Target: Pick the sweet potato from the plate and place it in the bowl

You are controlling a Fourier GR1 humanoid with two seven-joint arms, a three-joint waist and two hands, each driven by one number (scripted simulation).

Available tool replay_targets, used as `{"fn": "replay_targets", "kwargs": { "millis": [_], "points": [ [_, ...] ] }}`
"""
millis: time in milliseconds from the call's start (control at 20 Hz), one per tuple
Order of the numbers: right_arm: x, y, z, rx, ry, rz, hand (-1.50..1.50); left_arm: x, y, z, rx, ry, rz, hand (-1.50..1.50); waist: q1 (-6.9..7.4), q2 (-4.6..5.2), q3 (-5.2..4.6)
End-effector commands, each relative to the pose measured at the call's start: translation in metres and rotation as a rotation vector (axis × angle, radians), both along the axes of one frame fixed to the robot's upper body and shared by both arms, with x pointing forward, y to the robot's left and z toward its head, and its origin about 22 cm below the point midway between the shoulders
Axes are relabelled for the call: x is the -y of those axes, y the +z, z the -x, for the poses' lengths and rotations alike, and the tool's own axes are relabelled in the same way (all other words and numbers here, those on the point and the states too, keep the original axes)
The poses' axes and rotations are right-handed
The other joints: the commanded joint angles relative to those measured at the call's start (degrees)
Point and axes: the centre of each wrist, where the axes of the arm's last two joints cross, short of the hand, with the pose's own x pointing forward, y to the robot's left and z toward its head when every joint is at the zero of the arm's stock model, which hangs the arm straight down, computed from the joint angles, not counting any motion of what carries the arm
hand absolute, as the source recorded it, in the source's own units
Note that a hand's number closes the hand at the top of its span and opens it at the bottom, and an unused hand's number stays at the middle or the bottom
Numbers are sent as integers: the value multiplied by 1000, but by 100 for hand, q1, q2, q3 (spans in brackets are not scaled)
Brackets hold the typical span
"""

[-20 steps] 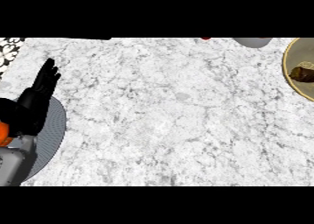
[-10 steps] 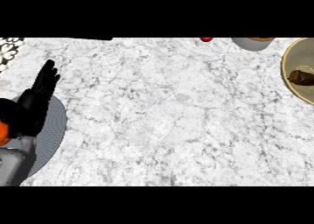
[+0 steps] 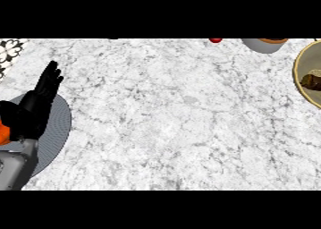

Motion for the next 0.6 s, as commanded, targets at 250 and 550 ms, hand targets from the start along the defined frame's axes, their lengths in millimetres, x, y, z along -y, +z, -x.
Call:
{"fn": "replay_targets", "kwargs": {
  "millis": [250, 550],
  "points": [
    [-26, -10, -25, 119, 59, 30, -150, 8, 7, -4, 27, -40, 2, 0, 213, 94, -3],
    [-41, -11, -36, 92, 109, 81, -150, 10, 11, -5, 37, -56, -11, 0, 337, 107, -21]
  ]
}}
